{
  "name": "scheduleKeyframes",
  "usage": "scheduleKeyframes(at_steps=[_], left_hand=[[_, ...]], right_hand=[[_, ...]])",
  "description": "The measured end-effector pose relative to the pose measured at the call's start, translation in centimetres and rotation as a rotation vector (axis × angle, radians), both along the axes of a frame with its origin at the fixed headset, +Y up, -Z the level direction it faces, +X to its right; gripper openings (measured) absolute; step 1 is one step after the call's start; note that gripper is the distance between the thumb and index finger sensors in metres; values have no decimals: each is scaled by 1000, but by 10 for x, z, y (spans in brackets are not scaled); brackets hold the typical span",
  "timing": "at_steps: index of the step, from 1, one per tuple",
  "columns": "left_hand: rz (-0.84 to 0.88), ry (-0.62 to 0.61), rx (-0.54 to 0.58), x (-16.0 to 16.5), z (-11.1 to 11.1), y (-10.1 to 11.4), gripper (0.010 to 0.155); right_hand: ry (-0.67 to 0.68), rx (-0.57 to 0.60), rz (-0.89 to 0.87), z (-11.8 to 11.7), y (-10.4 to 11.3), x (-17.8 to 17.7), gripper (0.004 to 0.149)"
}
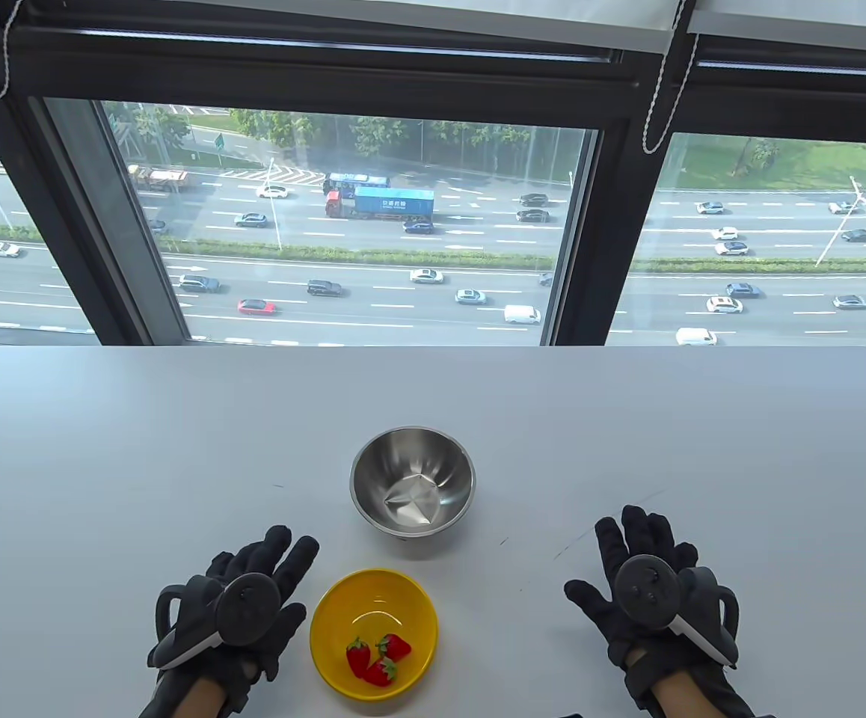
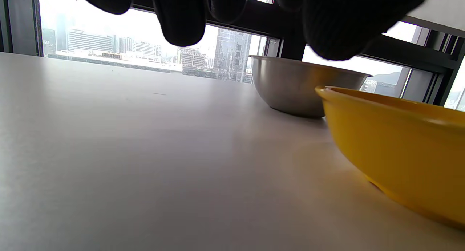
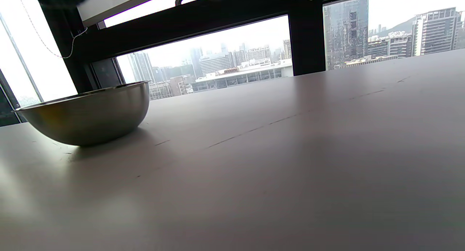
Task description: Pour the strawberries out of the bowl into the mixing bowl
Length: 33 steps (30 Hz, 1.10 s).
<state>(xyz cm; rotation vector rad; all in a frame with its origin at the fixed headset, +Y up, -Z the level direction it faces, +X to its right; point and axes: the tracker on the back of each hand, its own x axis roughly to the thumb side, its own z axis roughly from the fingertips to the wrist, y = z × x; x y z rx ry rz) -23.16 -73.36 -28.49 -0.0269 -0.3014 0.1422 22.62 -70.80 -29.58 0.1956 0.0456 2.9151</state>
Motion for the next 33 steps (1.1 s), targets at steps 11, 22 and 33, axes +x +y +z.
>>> scheduleKeyframes(at_steps=[11,22,33], left_hand=[[-49,-62,-63,19,2,-11,73],[-86,-89,-168,31,2,-21,65],[-57,-91,-223,31,0,-27,57]], right_hand=[[-6,15,-17,1,2,2,87],[1,13,-22,1,2,3,87],[1,13,-29,1,1,4,87]])
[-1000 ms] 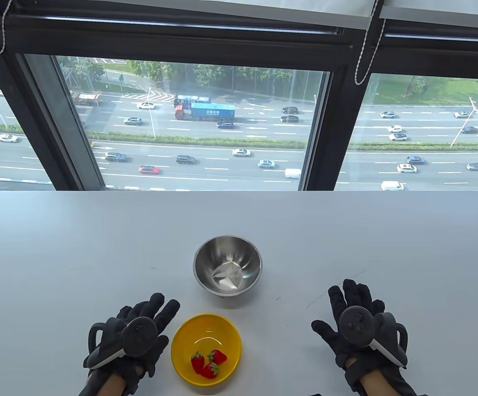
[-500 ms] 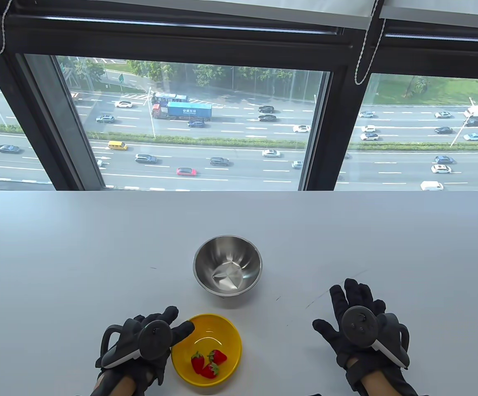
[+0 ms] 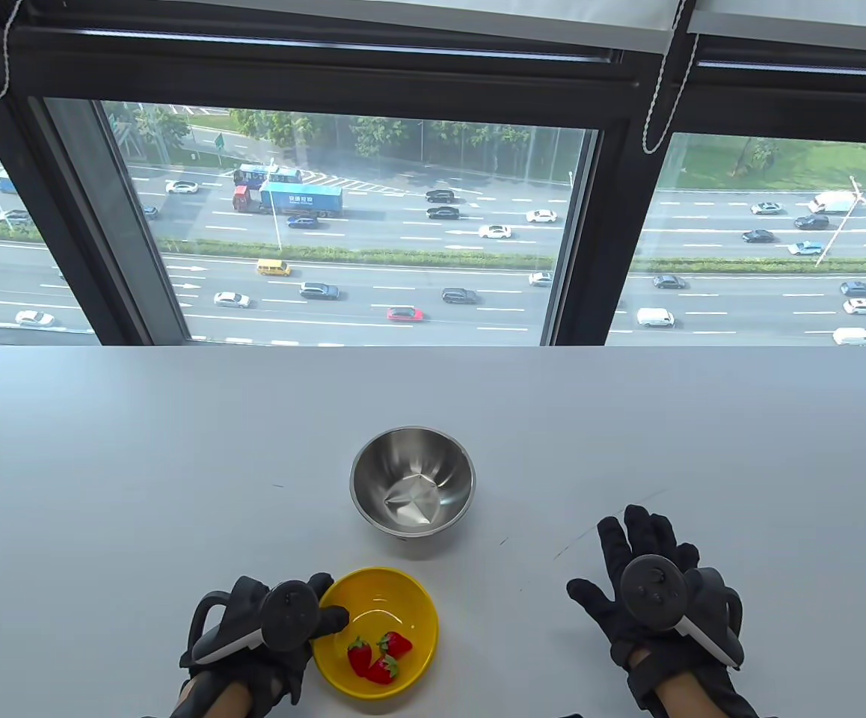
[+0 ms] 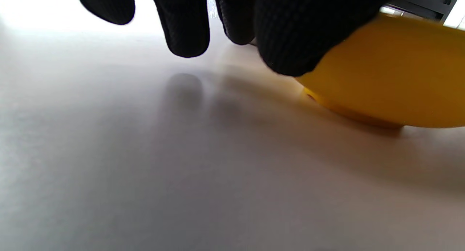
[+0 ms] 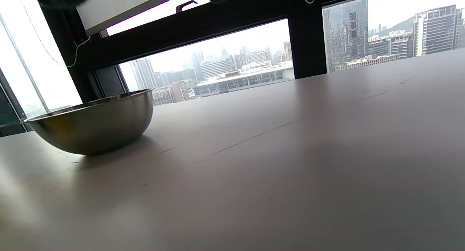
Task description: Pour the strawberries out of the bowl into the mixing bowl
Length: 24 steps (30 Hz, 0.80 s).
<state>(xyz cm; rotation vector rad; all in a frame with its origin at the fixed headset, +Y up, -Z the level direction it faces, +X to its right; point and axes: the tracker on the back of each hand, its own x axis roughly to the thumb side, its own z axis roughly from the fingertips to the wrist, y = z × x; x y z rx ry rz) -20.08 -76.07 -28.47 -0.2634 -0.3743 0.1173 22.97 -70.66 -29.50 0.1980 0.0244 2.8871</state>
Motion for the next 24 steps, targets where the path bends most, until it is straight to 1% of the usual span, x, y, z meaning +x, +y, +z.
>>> scheduleKeyframes(at_steps=[7,16,21,24], left_hand=[[70,3,-1,-3,0,3,53],[124,-7,35,-5,0,9,49],[178,-8,31,-4,0,10,48],[188,-19,55,-4,0,11,48]], right_hand=[[-1,0,0,0,0,0,87],[-3,0,-4,0,0,1,87],[-4,0,-7,0,0,1,87],[-5,-1,-7,0,0,2,87]])
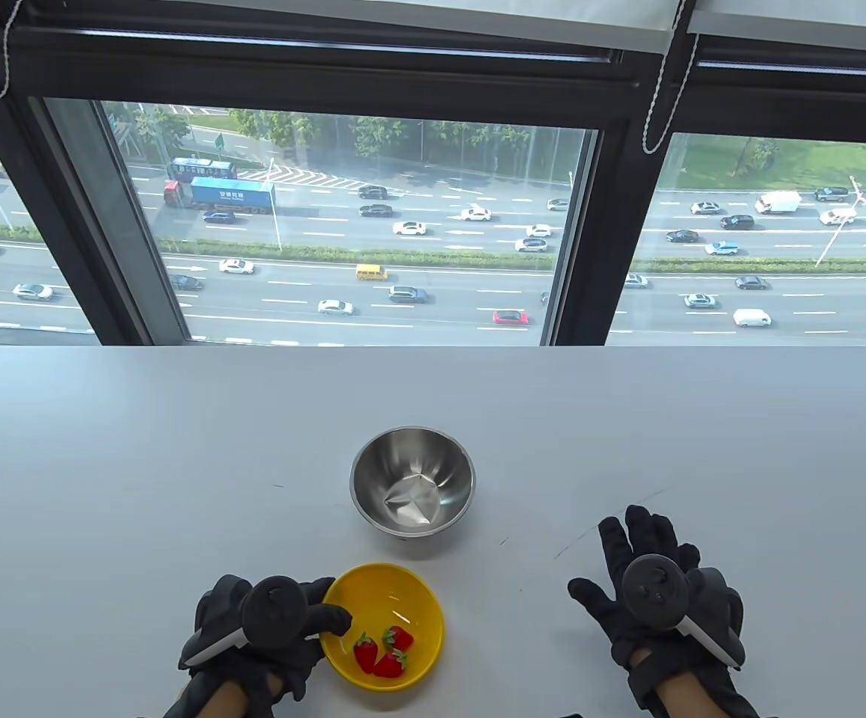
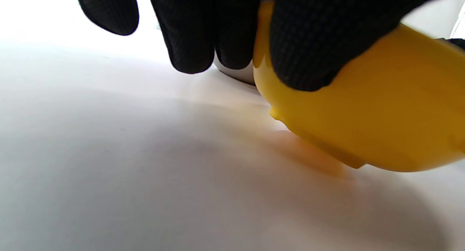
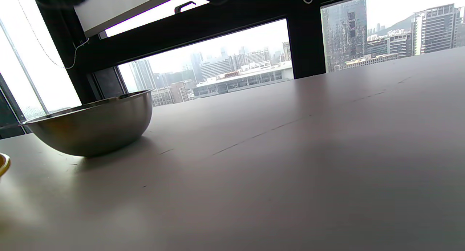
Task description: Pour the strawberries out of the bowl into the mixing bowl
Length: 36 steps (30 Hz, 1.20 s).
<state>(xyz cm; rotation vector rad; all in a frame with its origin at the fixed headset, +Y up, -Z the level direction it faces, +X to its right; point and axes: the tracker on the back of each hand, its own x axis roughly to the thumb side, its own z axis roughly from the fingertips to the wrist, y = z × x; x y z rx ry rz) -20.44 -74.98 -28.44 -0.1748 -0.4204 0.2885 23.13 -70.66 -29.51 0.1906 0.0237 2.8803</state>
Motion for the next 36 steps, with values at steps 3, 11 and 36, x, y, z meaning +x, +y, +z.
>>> scheduleKeyframes(at_steps=[3,11,36], left_hand=[[14,-7,4,1,1,1,48],[56,-29,43,5,4,8,46],[201,-51,149,6,8,25,55]], right_hand=[[-1,-1,-1,0,0,0,87],[-3,0,-5,0,0,1,87],[-7,4,-12,0,1,3,87]])
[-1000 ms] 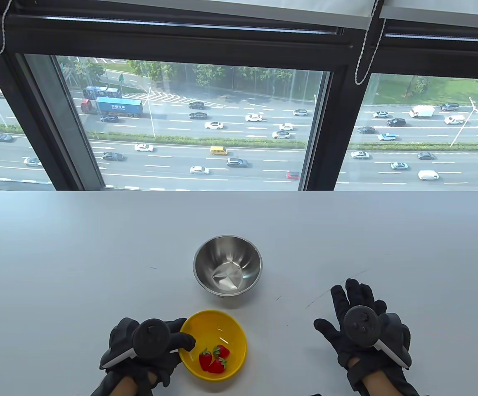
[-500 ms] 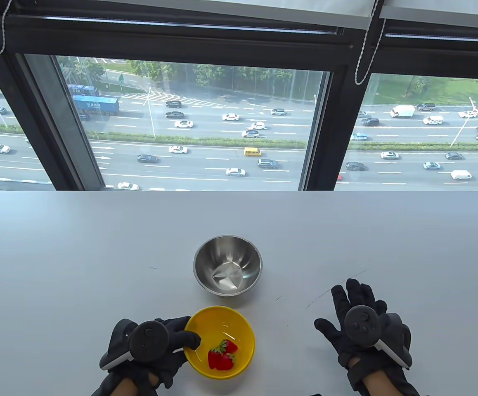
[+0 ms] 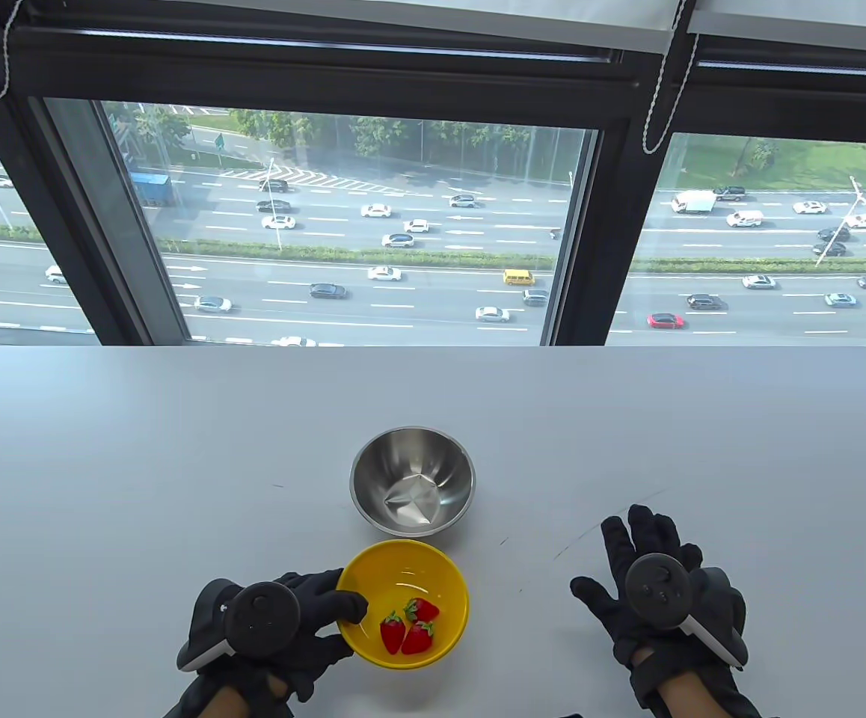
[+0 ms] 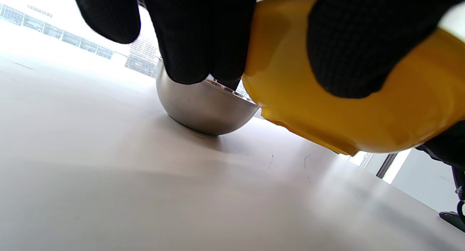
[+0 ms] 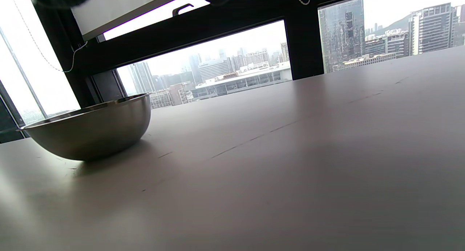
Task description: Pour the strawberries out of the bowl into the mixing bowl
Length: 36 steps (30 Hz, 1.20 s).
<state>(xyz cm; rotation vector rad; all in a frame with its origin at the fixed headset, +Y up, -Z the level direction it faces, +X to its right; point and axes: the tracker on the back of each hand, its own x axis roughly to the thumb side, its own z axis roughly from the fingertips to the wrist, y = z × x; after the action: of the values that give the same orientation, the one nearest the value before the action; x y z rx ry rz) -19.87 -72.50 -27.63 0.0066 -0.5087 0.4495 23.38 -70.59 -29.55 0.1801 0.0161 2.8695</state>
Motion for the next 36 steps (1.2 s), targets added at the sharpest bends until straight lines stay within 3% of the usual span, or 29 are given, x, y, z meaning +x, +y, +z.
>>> scheduleKeyframes(at_steps=[18,36], left_hand=[[39,63,156,7,-9,26,58],[75,169,288,22,-39,48,61]], right_hand=[[0,12,-17,0,2,2,86],[9,15,-34,0,2,3,86]])
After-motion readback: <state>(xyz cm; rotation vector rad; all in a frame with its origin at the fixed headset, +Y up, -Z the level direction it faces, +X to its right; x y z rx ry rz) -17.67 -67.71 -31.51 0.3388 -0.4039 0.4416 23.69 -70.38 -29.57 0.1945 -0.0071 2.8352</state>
